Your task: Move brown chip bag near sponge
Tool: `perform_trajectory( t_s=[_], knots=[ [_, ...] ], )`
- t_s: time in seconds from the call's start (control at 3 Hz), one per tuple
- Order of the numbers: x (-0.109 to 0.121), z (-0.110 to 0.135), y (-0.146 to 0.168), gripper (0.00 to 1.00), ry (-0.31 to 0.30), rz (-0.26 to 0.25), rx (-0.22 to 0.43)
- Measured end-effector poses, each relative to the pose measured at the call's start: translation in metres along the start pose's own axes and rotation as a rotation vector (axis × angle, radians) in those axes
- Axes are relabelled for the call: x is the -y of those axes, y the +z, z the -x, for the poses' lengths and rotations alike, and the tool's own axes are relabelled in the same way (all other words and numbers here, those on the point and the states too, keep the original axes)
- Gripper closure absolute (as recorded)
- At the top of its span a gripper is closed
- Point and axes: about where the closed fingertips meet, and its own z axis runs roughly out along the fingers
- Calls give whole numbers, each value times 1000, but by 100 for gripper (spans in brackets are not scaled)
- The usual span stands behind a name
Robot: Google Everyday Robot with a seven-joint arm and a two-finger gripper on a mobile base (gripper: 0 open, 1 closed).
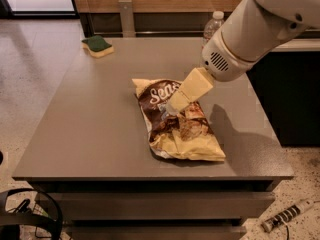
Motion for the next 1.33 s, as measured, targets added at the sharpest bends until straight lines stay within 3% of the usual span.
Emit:
perform_trajectory(
  t_s=[0.67,1.0,1.33],
  knots=[
    [-2,-11,56,0,59,-27,-158],
    [-5,-33,72,0,91,-17,-224],
    [-6,-36,75,12,95,-16,-235]
  ],
)
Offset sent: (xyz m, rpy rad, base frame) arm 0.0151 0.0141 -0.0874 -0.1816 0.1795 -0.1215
